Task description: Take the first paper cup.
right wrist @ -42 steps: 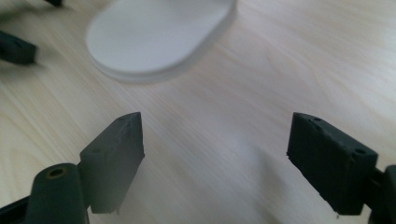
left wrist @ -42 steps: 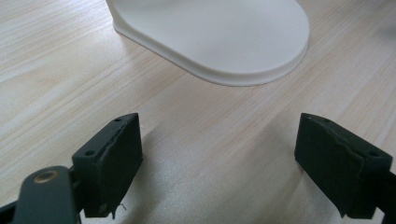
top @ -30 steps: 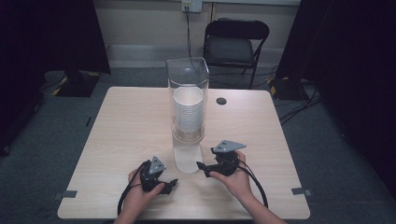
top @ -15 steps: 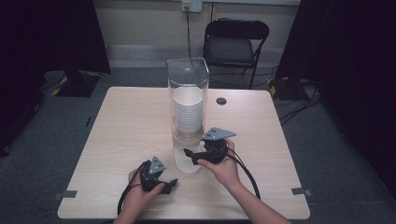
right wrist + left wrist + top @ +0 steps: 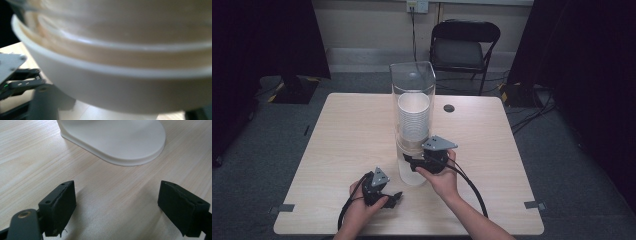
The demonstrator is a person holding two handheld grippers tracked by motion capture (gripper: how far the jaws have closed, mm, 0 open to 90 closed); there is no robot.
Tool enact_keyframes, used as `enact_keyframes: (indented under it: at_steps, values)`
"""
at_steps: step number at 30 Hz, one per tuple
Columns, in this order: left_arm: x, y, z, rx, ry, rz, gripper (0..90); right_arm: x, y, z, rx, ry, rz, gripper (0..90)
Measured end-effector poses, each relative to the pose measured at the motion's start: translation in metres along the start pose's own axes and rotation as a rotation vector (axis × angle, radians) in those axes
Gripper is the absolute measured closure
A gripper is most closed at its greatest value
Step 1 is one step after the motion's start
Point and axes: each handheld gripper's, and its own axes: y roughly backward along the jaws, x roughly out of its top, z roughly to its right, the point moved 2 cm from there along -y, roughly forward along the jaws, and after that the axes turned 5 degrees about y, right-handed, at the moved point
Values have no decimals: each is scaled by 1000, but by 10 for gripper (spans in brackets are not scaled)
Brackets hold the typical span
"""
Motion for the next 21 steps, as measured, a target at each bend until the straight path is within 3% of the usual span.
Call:
enact_keyframes:
  at_steps: [6,10,12,13,15,17,21]
  values:
    - [0,0,0,0,0,0,146,-7,-1,-1,-5,17,43,366]
    - [0,0,0,1,1,2,146,-11,-3,-1,-19,47,26,369]
    - [0,0,0,3,0,5,146,-31,-11,-1,9,28,-70,379]
    - [0,0,0,0,-1,-1,146,-46,-14,1,-4,46,-142,378]
    - [0,0,0,0,0,-1,146,-71,-15,2,-15,29,-146,374]
    - [0,0,0,0,-7,-2,143,-71,-12,1,-1,18,-116,373]
    - [0,0,0,-5,-2,0,143,-65,-11,5,28,34,-145,369]
